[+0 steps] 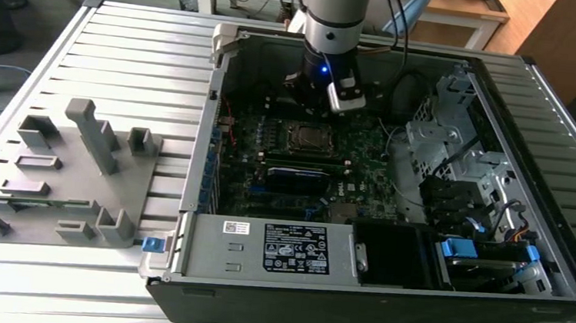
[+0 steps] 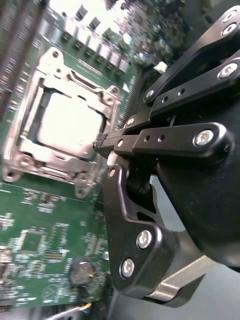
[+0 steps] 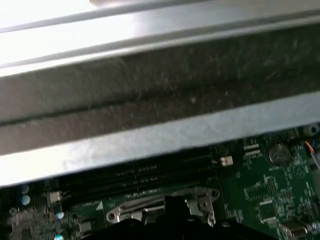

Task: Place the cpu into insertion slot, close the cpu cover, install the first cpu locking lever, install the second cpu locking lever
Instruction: 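Install the first cpu locking lever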

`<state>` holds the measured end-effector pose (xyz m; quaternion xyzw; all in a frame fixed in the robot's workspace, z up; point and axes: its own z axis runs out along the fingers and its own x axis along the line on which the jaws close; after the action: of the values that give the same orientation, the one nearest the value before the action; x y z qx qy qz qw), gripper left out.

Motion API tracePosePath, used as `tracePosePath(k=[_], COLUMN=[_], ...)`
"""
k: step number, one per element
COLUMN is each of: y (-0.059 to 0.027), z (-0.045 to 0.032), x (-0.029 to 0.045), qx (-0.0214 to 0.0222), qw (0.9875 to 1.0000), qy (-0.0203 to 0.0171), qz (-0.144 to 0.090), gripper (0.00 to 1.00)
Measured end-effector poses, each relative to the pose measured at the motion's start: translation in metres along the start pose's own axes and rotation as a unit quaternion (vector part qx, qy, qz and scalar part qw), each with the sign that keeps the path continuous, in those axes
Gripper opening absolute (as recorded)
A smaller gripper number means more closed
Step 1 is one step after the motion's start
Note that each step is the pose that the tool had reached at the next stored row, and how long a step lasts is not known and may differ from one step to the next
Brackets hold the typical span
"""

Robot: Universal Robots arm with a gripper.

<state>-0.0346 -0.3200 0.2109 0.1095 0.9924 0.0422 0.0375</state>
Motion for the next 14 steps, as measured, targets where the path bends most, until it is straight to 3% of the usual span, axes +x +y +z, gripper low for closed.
tracePosePath(k=[2, 3, 8, 14], y=[0.0000, 0.0000, 0.0000, -0.0001], z=[0.0000, 0.0000, 0.0000, 0.0010], x=[0.0000, 0.0000, 0.0000, 0.0001], qx=[0.0105, 0.0127, 0.0133, 0.0169], qw=[0.9999, 0.9999, 0.9999, 0.9992], qy=[-0.0015, -0.0018, -0.0019, 0.0021], qz=[-0.001, -0.001, -0.002, -0.037], gripper=[0.10, 0.10, 0.10, 0.10])
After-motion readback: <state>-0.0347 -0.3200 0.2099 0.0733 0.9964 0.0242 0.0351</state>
